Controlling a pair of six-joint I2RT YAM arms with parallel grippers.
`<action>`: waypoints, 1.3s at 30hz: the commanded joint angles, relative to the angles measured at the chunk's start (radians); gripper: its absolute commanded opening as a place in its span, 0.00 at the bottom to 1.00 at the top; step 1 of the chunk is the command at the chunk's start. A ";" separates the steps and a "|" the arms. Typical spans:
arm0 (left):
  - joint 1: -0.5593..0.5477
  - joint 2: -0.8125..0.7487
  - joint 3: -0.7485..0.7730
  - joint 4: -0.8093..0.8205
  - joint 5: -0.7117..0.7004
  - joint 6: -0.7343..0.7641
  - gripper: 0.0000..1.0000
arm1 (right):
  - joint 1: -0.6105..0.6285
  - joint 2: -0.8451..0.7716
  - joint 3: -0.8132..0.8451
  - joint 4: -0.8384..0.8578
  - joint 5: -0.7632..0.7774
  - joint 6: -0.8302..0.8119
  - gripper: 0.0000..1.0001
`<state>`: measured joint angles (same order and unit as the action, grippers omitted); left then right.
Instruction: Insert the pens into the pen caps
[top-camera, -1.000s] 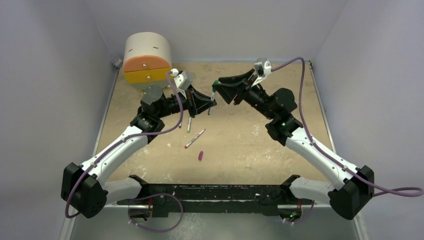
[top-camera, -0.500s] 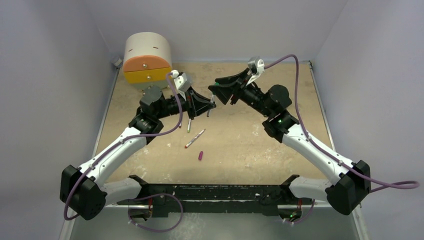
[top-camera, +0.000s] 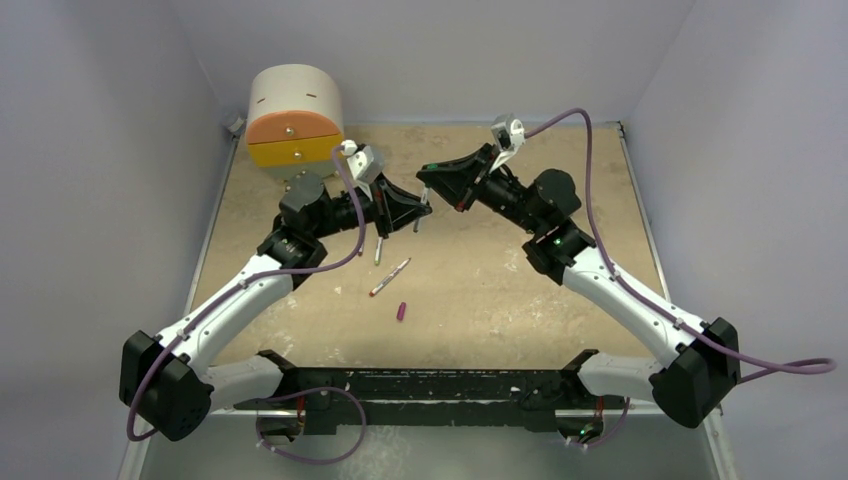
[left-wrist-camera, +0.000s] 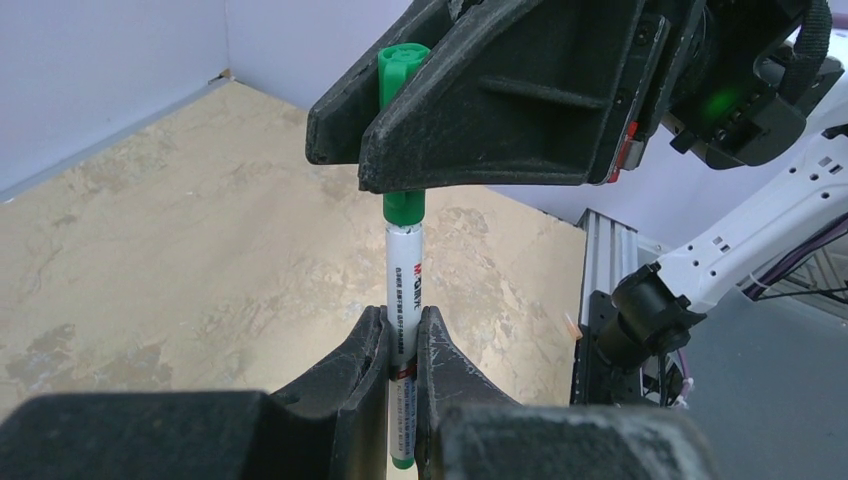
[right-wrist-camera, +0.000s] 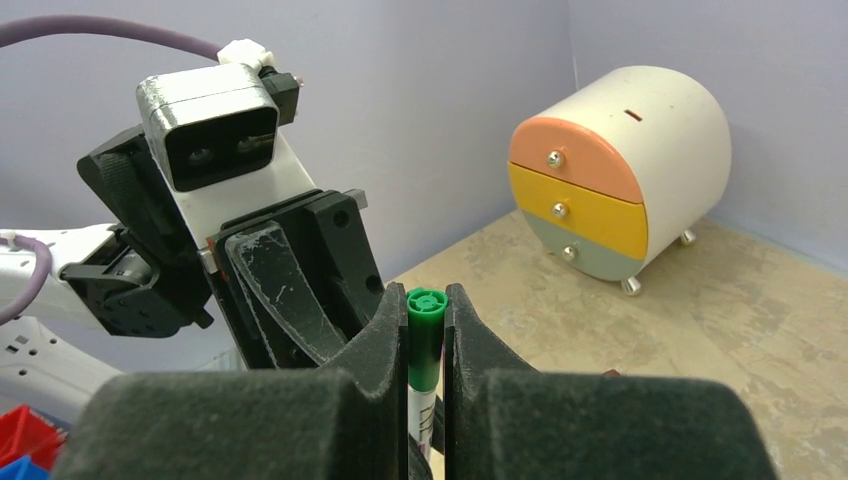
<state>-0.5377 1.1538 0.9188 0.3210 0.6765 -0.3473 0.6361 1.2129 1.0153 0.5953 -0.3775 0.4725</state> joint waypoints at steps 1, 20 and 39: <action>0.001 -0.003 0.025 0.131 -0.083 -0.026 0.00 | -0.004 -0.006 -0.004 0.046 -0.021 -0.006 0.00; 0.001 0.045 0.085 0.268 -0.224 -0.090 0.00 | 0.027 -0.010 -0.164 0.098 -0.034 0.066 0.00; 0.001 0.098 0.168 0.242 -0.260 -0.076 0.00 | 0.118 0.018 -0.311 0.136 -0.008 0.132 0.00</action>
<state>-0.5602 1.2690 0.9424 0.3096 0.6254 -0.4000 0.6571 1.2041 0.7799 0.8574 -0.1993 0.5537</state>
